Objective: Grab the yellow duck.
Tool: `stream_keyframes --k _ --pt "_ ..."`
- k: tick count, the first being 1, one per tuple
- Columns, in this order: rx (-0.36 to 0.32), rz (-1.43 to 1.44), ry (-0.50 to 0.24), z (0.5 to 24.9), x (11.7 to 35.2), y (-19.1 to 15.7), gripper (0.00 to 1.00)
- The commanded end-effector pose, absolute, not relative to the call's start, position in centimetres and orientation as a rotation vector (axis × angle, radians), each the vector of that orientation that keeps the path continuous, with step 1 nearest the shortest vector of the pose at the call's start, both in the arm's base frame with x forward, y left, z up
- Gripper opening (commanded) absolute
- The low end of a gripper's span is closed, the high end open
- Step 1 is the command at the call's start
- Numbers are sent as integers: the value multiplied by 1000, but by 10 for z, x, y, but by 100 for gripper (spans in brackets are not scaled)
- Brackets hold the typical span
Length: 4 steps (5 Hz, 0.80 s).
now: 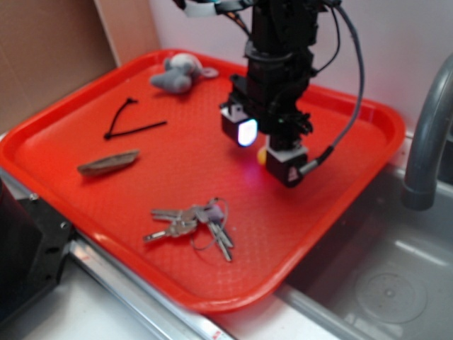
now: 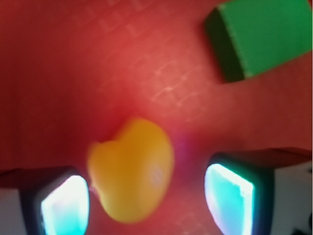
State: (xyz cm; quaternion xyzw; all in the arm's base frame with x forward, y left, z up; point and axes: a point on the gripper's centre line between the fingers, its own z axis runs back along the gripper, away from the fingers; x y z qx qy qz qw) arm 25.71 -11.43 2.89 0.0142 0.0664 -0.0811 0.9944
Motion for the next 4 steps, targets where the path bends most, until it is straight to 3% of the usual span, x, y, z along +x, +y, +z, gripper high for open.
stream_keyframes --k 1,3,4 --pt "-5 -177 75 39 273 -132 0" --pt "19 -162 93 32 271 -128 0" --pt "49 -168 105 61 265 -113 0"
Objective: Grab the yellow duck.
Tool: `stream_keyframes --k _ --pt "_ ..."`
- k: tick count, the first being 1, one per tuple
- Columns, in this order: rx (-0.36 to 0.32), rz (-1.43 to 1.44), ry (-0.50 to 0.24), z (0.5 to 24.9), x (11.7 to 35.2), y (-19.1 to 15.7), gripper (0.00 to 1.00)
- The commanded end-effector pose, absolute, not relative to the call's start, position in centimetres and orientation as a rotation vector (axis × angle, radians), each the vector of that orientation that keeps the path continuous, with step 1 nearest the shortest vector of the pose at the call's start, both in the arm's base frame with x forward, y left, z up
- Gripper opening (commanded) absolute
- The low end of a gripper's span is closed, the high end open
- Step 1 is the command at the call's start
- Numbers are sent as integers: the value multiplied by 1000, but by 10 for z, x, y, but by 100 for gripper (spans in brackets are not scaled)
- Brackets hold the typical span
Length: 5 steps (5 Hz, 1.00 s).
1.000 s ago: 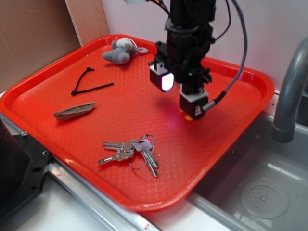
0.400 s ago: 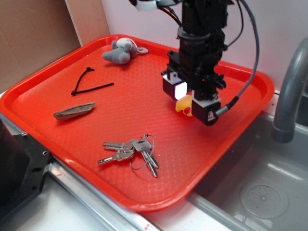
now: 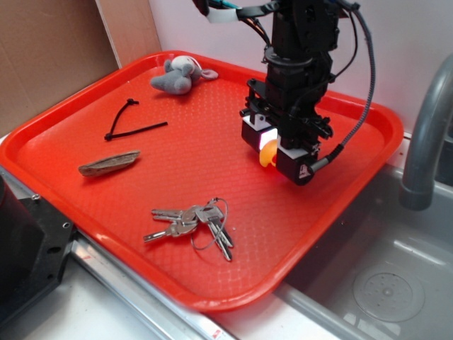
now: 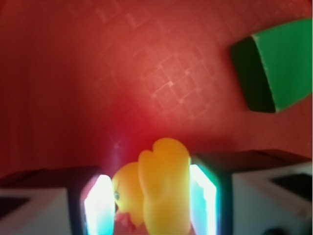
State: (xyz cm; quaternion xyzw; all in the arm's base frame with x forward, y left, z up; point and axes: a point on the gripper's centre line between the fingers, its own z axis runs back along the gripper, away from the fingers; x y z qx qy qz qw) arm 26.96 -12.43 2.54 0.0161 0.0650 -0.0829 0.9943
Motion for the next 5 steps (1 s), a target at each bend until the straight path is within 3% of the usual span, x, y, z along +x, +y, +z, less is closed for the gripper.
stream_keyframes --k 1,2,3,4,5 --pt "78 -9 44 111 231 -81 0" --pt "-4 23 -90 154 193 -60 0" --pt "-57 78 -168 199 162 -44 0" --pt "-61 75 -167 249 158 -38 0" --pt "-29 67 -146 283 160 -39 0"
